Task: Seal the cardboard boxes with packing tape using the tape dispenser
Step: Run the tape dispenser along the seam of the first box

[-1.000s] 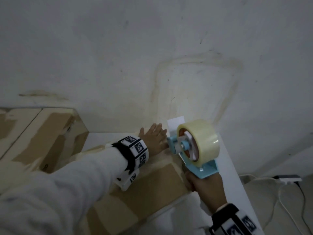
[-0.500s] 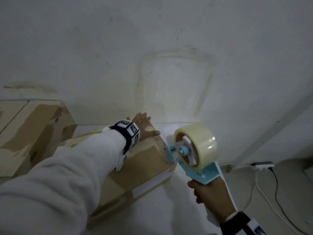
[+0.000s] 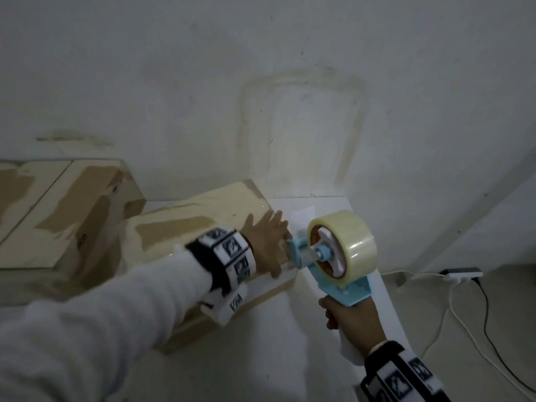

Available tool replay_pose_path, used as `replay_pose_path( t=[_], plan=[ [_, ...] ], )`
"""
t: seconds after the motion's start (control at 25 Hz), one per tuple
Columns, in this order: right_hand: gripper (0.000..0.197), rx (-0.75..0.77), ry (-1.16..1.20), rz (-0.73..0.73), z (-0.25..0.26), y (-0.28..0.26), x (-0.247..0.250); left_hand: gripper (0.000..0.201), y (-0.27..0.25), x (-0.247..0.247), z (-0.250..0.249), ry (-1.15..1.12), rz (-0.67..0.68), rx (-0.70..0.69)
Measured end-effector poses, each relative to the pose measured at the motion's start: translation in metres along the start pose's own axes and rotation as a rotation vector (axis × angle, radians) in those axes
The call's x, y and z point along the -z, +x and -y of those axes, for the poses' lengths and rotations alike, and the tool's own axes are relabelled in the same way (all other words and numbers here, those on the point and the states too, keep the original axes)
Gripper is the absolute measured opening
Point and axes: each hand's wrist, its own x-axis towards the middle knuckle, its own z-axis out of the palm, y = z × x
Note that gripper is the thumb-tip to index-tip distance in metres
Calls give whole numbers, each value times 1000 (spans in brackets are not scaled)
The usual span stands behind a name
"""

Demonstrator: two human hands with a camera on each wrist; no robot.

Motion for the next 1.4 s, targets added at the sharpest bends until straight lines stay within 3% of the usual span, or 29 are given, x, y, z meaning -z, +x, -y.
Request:
replay_pose_path(
  t=[0.12, 0.28, 0.52, 0.68, 0.8, 0.92, 1.04, 1.4],
  plan=[
    [16, 36, -50, 33, 1, -2, 3, 119, -3, -25, -15, -17, -77, 38],
    [15, 78, -142, 48, 12, -1, 3, 92, 9, -40, -15, 9, -201, 104],
    [4, 137, -282, 64, 34, 4, 3, 88, 18, -40, -4, -36, -228, 114],
    [16, 93, -186, 58, 10, -16, 30, 86, 11, -42, -6, -165, -314, 93],
    [23, 53, -106, 34, -9, -23, 40, 85, 9, -39, -3, -113, -266, 93],
    [17, 11, -104, 43, -14, -17, 35, 68, 11, -32, -3, -182, -192, 108],
    [18, -20, -159, 43, -18, -10, 28, 54, 15, -32, -10, -231, -273, 172],
    [25, -118, -206, 52, -25, 23, 12, 65, 23, -39, -14, -142, -364, 183]
  ],
)
